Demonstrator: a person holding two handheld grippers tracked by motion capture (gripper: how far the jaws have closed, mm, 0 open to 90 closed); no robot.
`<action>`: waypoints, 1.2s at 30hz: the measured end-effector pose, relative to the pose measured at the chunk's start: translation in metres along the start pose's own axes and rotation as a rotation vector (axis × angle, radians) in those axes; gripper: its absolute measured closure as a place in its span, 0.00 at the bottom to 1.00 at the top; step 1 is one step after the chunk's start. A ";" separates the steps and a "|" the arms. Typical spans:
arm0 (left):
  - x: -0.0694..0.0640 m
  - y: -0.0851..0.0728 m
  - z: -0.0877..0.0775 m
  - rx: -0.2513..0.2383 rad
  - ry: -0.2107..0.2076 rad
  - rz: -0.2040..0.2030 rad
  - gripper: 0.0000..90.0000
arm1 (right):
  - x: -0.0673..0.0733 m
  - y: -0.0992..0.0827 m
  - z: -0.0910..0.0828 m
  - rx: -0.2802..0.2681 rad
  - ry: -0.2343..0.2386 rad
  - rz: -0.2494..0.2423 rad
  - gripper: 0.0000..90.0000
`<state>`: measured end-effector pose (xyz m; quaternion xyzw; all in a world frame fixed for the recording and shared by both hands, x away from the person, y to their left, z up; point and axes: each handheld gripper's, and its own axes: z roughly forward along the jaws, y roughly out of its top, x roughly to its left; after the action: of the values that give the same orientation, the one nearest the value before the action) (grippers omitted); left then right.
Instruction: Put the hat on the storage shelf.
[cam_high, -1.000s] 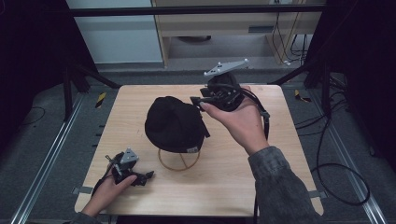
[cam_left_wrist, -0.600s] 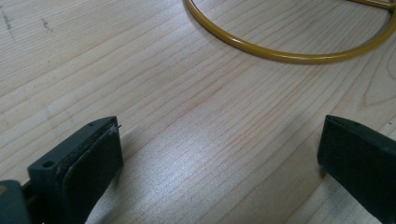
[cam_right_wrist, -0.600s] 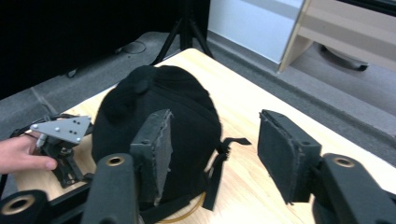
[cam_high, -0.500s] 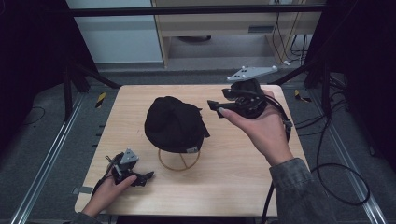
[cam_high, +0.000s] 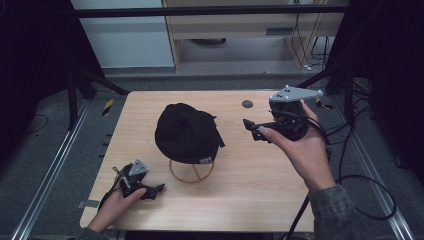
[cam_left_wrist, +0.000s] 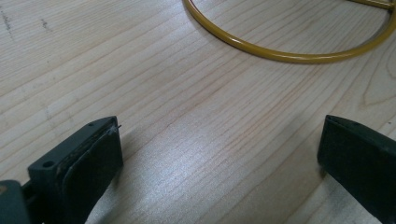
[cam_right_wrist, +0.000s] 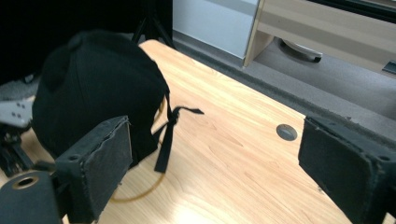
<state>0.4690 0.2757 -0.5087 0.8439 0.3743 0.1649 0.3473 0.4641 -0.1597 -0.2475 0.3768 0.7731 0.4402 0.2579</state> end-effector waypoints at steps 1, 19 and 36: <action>0.000 0.000 0.000 0.000 0.000 0.000 0.00 | -0.001 -0.003 0.000 0.002 0.001 -0.006 0.09; 0.000 0.000 0.000 0.003 -0.001 0.001 0.00 | -0.011 -0.063 -0.002 -0.009 0.010 0.061 0.07; 0.000 0.000 0.000 0.003 -0.001 0.001 0.00 | -0.016 -0.106 0.014 0.055 -0.007 0.107 0.13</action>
<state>0.4688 0.2758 -0.5086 0.8445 0.3740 0.1643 0.3463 0.4460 -0.2008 -0.3458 0.4260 0.7627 0.4308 0.2263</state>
